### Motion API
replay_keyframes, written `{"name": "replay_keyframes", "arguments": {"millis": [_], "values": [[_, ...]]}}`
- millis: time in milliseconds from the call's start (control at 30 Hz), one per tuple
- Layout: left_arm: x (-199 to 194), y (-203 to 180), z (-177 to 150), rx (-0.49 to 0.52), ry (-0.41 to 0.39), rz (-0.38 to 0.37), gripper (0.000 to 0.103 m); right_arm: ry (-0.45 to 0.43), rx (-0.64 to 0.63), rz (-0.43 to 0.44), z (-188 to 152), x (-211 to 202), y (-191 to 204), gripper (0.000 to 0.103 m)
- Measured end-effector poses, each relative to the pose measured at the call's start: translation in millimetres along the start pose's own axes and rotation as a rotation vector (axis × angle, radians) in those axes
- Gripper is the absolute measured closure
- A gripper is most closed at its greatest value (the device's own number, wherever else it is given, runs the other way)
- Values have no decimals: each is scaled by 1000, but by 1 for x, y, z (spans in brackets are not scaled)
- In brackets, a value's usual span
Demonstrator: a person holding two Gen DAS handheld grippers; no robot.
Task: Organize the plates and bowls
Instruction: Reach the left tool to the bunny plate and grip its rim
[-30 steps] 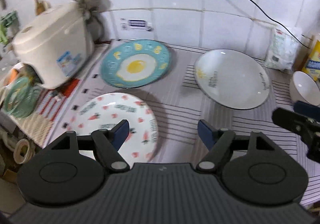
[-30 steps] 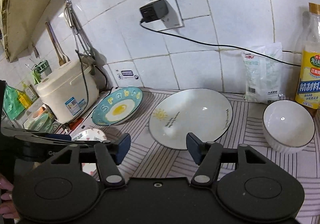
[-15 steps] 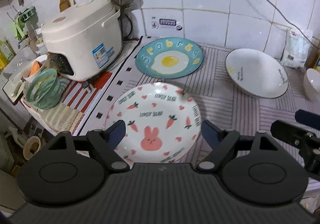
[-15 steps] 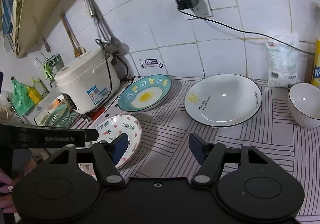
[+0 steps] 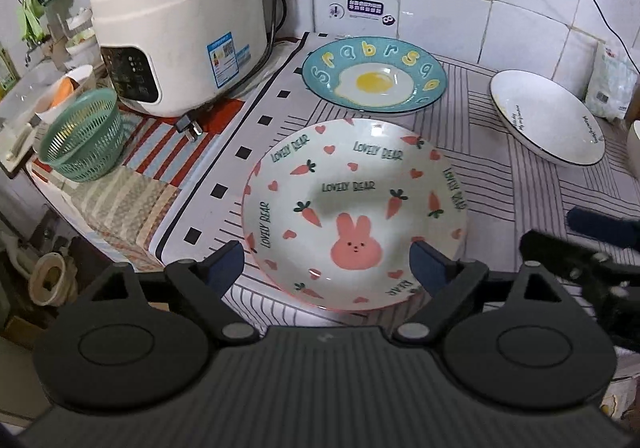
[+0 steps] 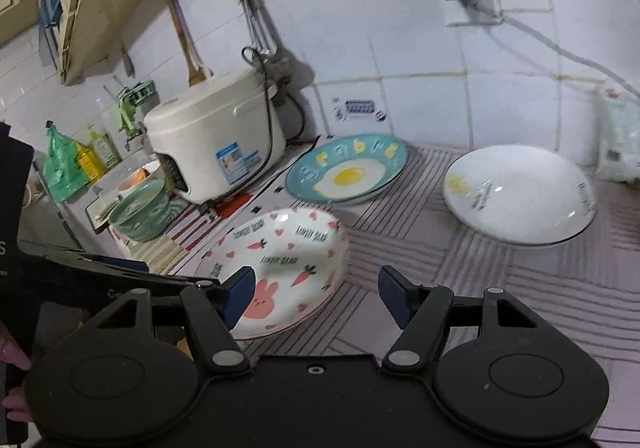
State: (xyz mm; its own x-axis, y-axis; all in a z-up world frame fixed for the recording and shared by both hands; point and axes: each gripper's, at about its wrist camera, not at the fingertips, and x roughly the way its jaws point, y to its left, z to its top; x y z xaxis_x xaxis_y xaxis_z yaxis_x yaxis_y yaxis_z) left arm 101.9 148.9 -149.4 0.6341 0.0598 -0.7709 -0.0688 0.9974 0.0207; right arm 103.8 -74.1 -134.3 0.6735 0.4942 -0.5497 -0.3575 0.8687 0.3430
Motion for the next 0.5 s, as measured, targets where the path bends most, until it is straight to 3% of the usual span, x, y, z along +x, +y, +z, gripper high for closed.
{"name": "replay_keyframes", "arguments": {"millis": [133,333,500], "values": [[12,16,-1,21,2,0,13,33,69,6,-10,29,-3,30],[40,46,-1,-51,78,-27,13,95,166,46,-19,64,-3,30],[60,59,-4,-68,109,-45,17,125,265,31,-24,84,-10,34]]}}
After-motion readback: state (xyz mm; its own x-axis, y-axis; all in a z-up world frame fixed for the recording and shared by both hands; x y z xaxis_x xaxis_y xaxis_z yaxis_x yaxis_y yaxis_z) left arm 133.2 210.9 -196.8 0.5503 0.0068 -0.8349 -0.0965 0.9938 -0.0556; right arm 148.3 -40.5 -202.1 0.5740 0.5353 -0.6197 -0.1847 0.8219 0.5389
